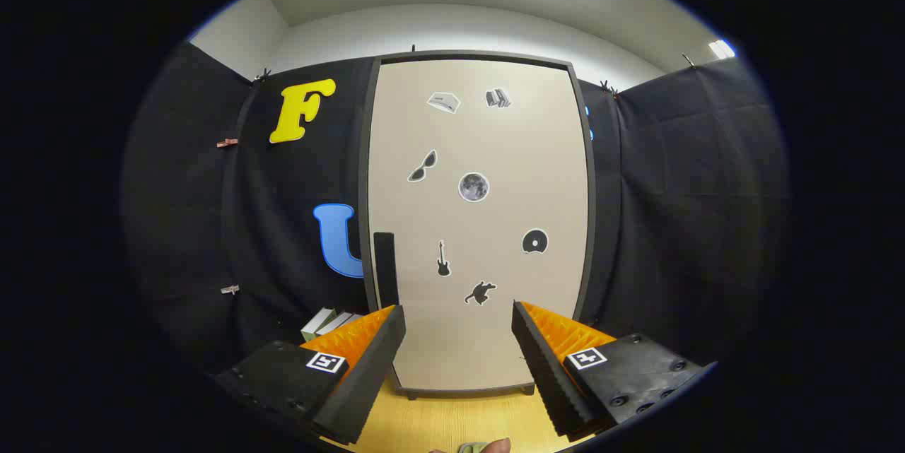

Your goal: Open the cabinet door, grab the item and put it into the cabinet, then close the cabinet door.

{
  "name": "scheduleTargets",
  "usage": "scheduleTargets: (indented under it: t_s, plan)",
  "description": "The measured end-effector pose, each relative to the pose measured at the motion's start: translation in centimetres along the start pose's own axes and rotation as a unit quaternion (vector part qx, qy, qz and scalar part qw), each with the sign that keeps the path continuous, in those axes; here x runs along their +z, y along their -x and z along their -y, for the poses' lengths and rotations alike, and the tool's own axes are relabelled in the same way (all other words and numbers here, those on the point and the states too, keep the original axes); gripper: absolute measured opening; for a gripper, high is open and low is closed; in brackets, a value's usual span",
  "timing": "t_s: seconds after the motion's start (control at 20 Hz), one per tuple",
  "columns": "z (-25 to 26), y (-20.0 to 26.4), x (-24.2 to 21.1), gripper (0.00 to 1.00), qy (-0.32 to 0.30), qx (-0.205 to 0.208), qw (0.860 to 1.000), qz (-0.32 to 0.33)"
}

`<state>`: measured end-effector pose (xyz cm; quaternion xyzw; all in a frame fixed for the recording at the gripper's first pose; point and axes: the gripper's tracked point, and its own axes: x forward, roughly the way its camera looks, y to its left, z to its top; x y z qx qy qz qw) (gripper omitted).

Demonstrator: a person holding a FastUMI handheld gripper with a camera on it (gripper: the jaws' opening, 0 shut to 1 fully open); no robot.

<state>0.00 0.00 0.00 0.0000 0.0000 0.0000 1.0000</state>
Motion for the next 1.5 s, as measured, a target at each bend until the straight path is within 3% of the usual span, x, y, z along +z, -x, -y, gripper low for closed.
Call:
scheduleTargets:
  t_s: [1.3, 1.5]
  plan:
    - [-3.6, -0.2, -0.2, 0.97, 0.017, 0.03, 0.999, 0.015]
    - [-6.0, -2.1, 0.1, 0.97, 0.005, 0.056, 0.998, 0.016]
